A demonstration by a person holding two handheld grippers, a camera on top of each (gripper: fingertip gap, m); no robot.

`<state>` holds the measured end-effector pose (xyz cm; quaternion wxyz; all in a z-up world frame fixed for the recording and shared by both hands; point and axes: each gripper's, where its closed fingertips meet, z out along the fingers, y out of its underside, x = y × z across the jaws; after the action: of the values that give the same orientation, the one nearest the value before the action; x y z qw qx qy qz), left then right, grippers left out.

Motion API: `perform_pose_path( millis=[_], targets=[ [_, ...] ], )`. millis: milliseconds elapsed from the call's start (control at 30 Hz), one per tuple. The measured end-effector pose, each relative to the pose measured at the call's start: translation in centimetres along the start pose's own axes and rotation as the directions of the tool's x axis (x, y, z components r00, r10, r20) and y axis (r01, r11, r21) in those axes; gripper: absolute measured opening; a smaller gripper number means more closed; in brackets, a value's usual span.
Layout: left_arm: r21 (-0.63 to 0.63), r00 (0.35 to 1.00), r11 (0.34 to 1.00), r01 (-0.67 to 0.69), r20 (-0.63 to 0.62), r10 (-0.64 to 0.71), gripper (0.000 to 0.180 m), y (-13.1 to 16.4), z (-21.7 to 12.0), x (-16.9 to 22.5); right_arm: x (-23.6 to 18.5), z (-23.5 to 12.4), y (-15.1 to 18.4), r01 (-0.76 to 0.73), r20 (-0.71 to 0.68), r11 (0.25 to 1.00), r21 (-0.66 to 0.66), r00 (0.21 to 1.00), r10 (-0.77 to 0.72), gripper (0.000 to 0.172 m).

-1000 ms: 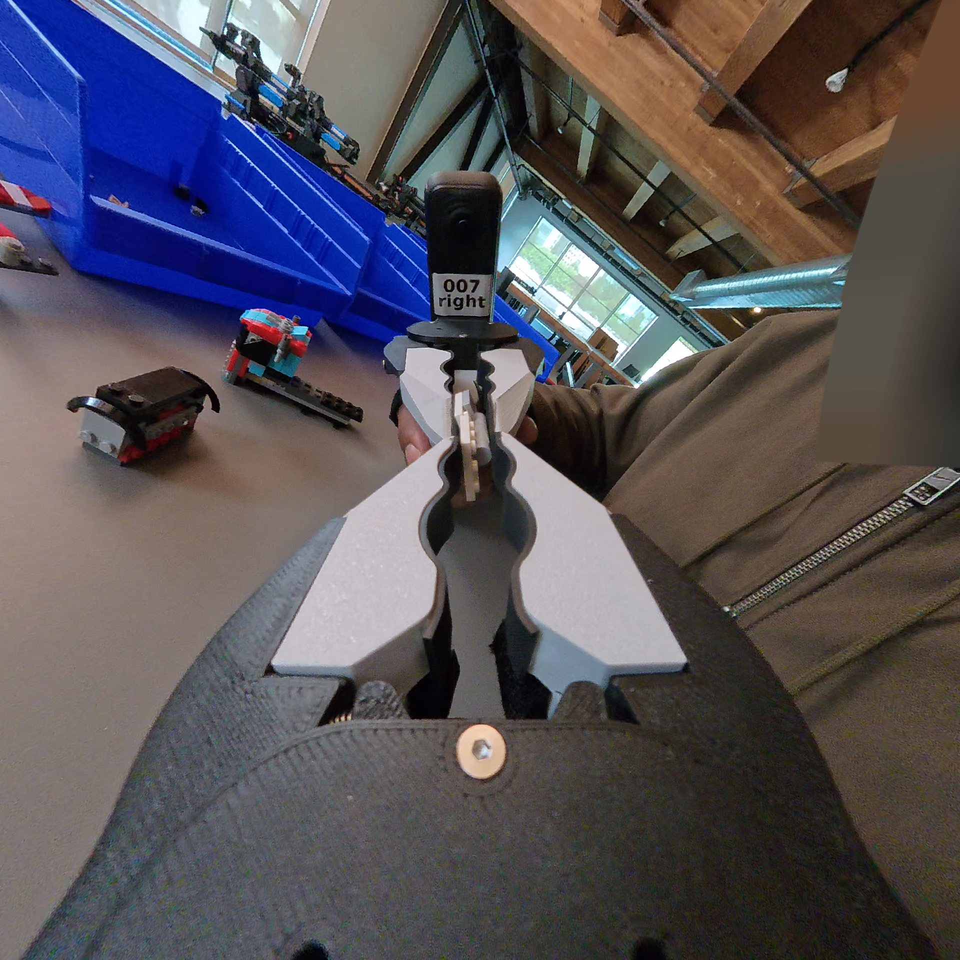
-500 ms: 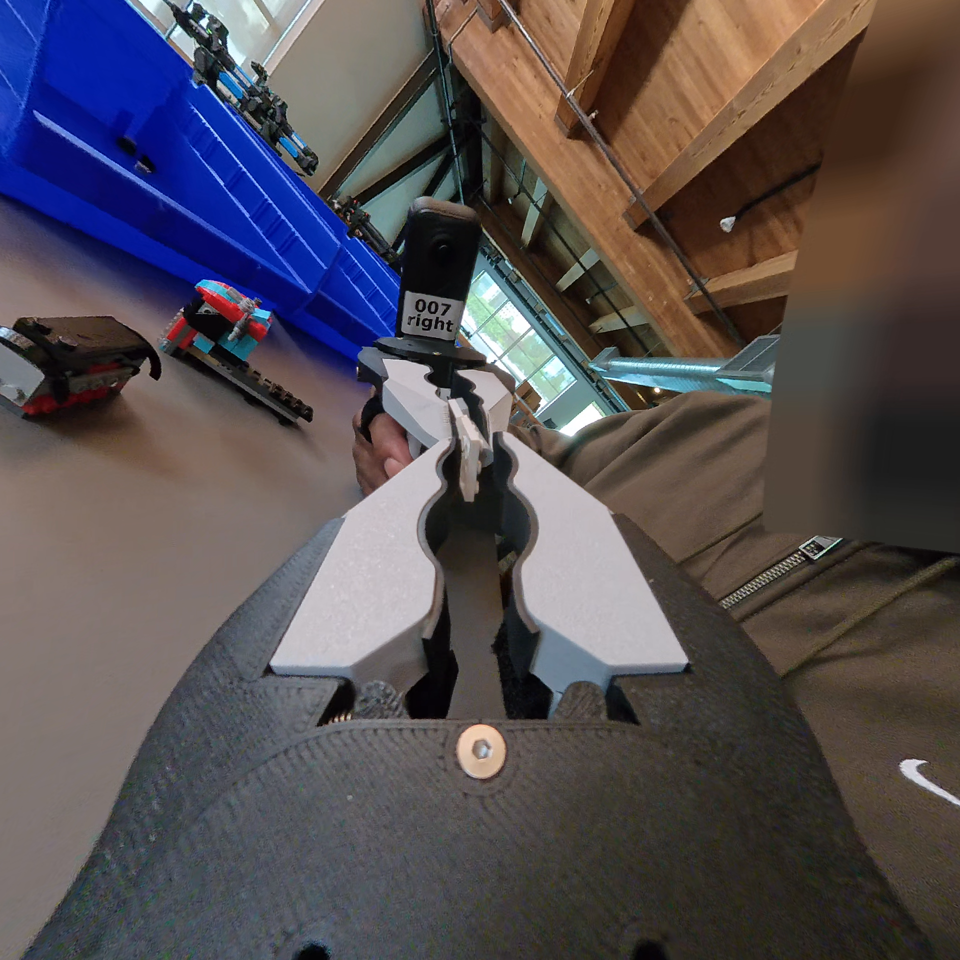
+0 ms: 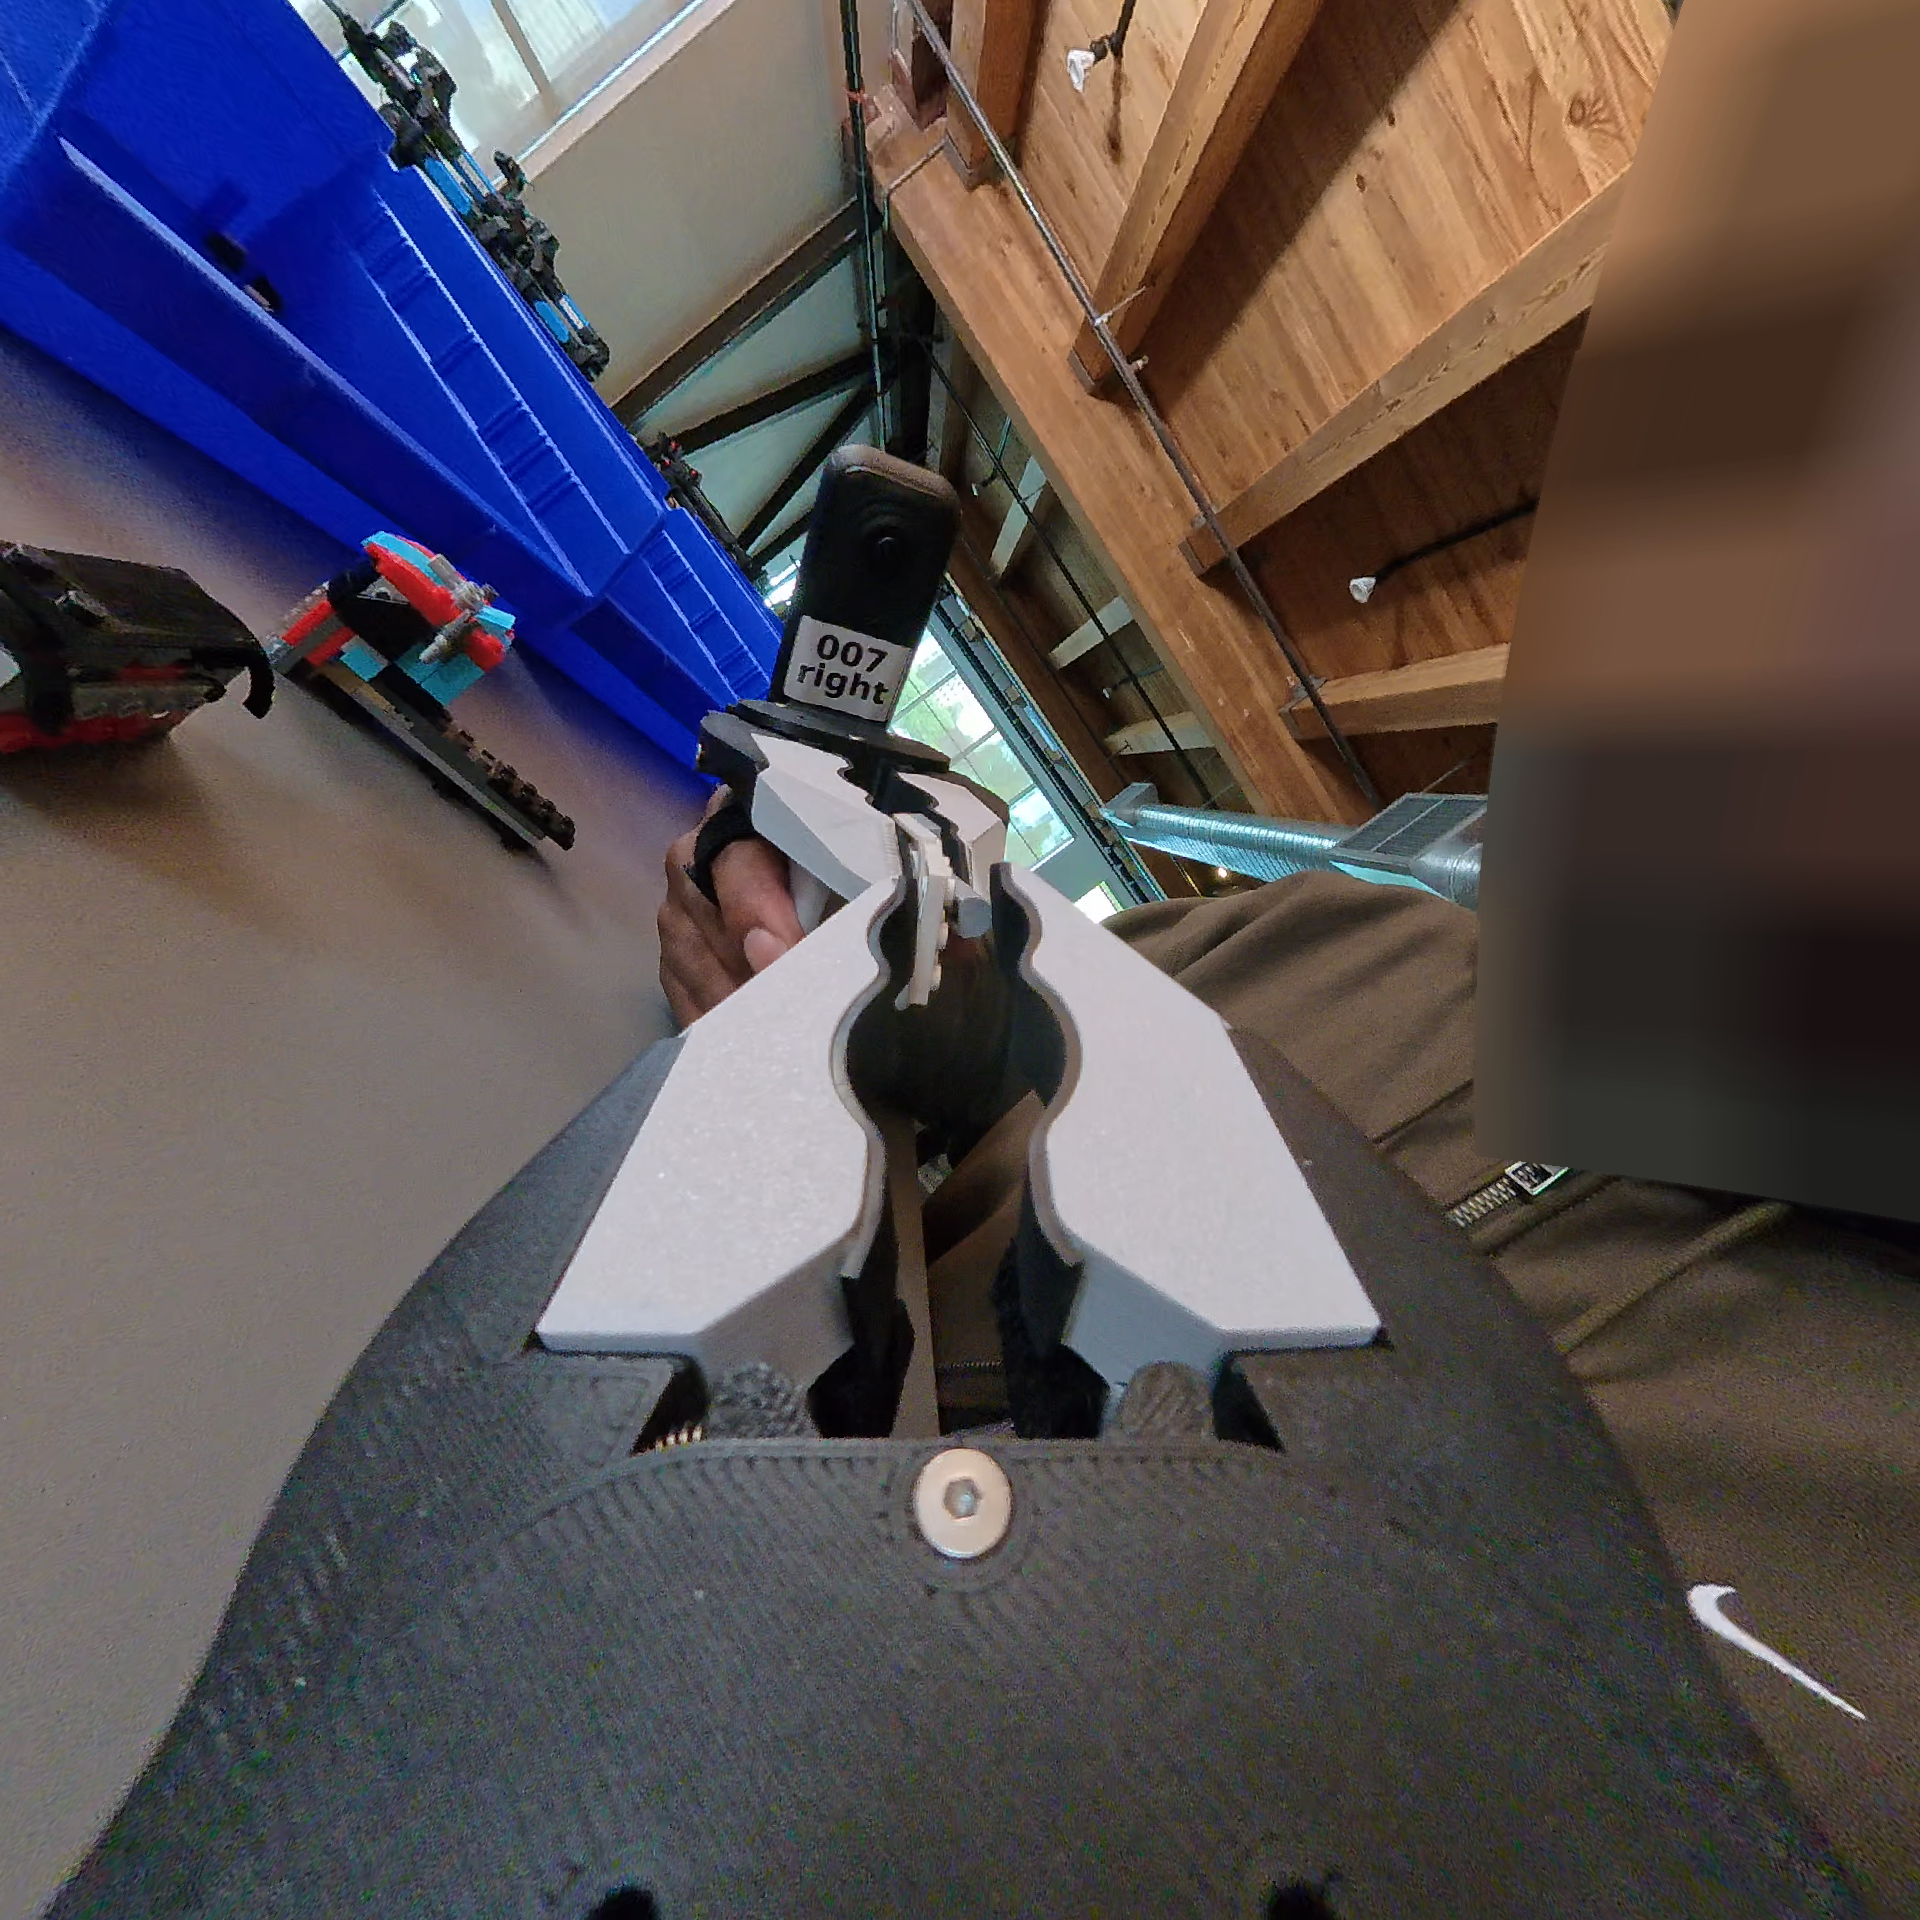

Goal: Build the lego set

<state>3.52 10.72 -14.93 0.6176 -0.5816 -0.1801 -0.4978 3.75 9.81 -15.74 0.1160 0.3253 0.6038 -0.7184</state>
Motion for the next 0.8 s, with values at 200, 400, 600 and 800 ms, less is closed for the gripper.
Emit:
perform_pose_path(
  millis=[200,400,600,800],
  targets=[
    [0.043,0.999,0.999,0.027,0.023,-0.028,0.014,-0.28,0.09,-0.17,0.18,-0.1,-0.13,0.005,-0.016,1.0,0.001,1.0,-0.005,0.011],
    [0.084,0.999,0.996,0.025,0.046,-0.029,0.014,-0.51,0.09,-0.37,0.41,-0.13,-0.21,-0.014,-0.028,1.0,0.007,0.999,0.014,0.011],
    [0.122,0.996,0.993,-0.005,0.089,-0.006,0.014,-0.67,0.11,-0.67,0.75,-0.18,-0.25,-0.029,-0.055,0.999,0.013,0.998,0.03,0.011],
    [0.12,0.992,0.99,-0.074,0.113,0.061,0.018,-0.63,0.18,-0.37,0.71,-0.18,-0.31,-0.019,-0.058,1.0,0.017,0.998,0.02,0.011]
  ],
)
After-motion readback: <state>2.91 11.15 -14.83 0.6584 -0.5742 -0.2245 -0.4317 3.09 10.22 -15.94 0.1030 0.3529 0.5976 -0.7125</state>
